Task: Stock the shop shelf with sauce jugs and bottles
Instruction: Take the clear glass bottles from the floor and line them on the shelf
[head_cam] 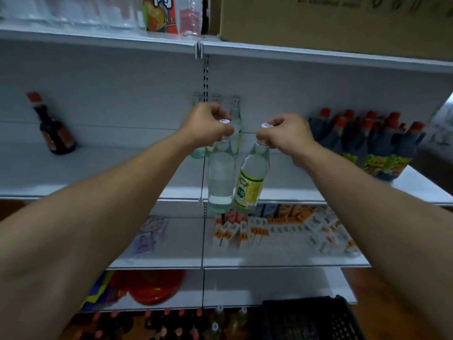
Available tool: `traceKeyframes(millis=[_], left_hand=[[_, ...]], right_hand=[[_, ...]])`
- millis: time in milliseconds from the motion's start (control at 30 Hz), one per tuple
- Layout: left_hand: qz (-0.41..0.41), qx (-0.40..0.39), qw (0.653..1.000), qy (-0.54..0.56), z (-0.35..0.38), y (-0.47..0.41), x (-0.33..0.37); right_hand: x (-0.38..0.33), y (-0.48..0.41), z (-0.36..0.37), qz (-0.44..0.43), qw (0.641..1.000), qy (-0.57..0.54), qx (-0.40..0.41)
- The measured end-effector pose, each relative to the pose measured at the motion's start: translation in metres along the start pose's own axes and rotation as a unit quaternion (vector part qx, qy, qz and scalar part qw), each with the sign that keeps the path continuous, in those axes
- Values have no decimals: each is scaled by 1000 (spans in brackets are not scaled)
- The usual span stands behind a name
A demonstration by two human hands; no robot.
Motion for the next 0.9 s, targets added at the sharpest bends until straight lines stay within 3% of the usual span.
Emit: traceKeyframes(millis=[333, 600, 900], left_hand=[[-34, 55, 997, -34, 54, -76, -24], [-57, 111, 992, 18, 88, -114, -52], [-42, 21, 999, -13, 120, -105, -92]], right_hand=[[38, -104, 41, -26, 998, -17, -53], [64, -159, 73, -39, 996, -28, -76], [104, -150, 93, 1, 991, -6, -132]])
Point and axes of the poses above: each hand's wrist, its own y-axis away from the middle knuckle, its own z-axis out of the palm, x = y × z, the point moved 2 cm from there along -y, towards the middle knuckle, and after that the axes turned 9 degrees about x, right-handed, at the moved point
